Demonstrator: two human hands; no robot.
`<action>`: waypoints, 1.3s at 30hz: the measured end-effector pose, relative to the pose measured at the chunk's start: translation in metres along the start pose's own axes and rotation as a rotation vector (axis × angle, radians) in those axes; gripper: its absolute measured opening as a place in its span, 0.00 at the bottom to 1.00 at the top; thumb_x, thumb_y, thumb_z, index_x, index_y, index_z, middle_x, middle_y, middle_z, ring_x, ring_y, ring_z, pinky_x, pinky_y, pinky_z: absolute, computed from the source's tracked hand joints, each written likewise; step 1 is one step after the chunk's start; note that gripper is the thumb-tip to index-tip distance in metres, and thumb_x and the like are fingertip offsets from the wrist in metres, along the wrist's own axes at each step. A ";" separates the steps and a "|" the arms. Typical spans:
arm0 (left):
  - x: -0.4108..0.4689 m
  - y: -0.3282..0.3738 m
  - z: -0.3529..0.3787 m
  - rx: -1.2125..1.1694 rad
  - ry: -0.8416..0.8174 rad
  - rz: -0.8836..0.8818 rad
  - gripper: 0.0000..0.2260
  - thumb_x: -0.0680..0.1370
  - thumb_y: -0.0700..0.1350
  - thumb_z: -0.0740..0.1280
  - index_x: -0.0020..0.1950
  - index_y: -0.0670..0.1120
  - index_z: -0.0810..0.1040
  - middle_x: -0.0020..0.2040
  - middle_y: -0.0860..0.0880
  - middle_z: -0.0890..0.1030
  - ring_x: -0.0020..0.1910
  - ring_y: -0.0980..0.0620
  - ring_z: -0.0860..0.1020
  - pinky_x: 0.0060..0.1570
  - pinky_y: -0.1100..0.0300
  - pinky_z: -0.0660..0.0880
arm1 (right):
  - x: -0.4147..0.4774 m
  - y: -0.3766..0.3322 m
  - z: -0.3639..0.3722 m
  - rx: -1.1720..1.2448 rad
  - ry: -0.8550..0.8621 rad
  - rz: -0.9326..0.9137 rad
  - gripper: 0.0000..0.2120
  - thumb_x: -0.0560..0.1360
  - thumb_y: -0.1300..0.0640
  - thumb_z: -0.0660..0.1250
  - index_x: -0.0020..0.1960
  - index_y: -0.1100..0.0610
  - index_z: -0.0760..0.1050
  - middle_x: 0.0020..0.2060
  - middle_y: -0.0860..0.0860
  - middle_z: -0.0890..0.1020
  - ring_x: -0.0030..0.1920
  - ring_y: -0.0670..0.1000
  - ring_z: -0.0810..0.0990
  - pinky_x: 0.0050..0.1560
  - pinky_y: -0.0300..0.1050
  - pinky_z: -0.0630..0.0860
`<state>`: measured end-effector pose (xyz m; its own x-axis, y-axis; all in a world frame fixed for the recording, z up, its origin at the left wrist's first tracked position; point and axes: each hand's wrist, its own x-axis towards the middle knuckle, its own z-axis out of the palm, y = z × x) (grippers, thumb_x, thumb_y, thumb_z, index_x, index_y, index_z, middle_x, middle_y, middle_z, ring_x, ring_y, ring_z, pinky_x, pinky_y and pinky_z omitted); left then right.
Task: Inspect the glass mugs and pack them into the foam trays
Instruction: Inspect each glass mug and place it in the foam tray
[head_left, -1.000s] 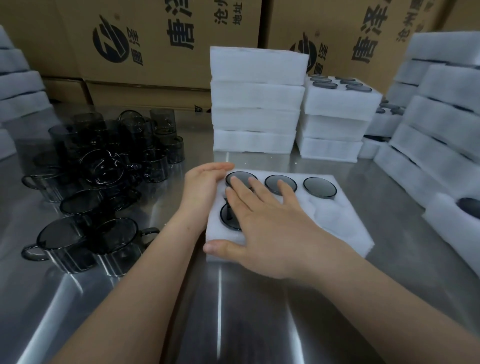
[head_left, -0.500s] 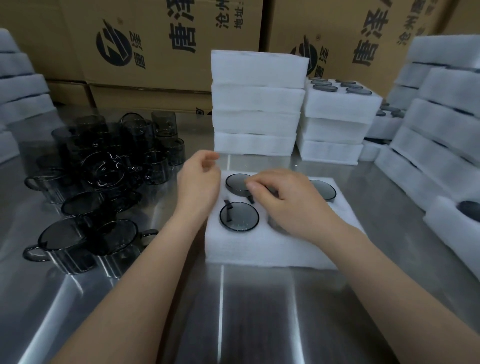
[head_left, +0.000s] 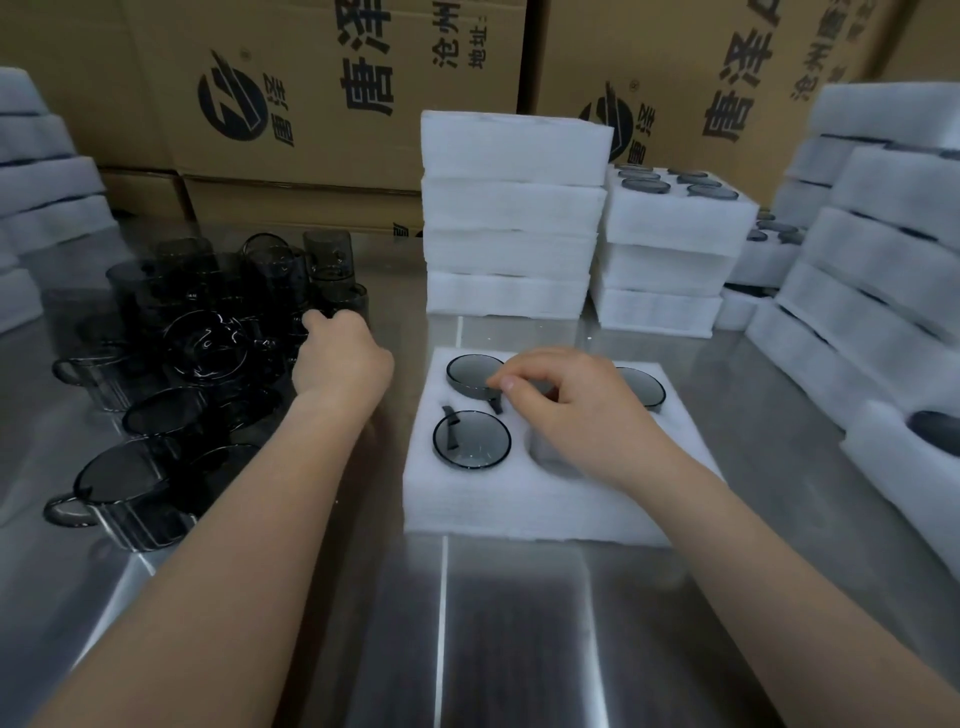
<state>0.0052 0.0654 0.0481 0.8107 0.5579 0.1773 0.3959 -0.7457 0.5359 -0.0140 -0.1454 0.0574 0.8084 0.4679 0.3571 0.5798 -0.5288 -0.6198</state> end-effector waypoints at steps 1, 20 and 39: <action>-0.002 0.000 0.000 -0.002 0.018 0.019 0.06 0.78 0.38 0.62 0.51 0.36 0.72 0.62 0.35 0.67 0.47 0.34 0.72 0.44 0.49 0.67 | 0.000 0.000 0.000 0.004 -0.001 0.002 0.10 0.79 0.59 0.63 0.48 0.57 0.84 0.46 0.47 0.84 0.47 0.41 0.76 0.48 0.31 0.70; -0.036 0.037 -0.022 -0.297 0.365 0.584 0.07 0.73 0.41 0.65 0.49 0.47 0.79 0.47 0.52 0.77 0.46 0.48 0.77 0.43 0.53 0.74 | 0.006 -0.002 -0.015 0.775 0.359 0.349 0.08 0.81 0.58 0.61 0.56 0.52 0.78 0.50 0.53 0.82 0.45 0.52 0.84 0.44 0.43 0.82; -0.087 0.064 0.006 -0.631 0.016 0.648 0.31 0.72 0.48 0.75 0.72 0.51 0.65 0.67 0.55 0.68 0.57 0.59 0.72 0.52 0.68 0.71 | 0.006 0.010 -0.020 1.174 0.421 0.337 0.06 0.80 0.59 0.65 0.50 0.60 0.79 0.39 0.51 0.85 0.38 0.51 0.84 0.38 0.43 0.80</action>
<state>-0.0375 -0.0324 0.0622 0.7845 0.1071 0.6108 -0.4496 -0.5801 0.6792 -0.0016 -0.1619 0.0677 0.9906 0.0623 0.1222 0.0802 0.4592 -0.8847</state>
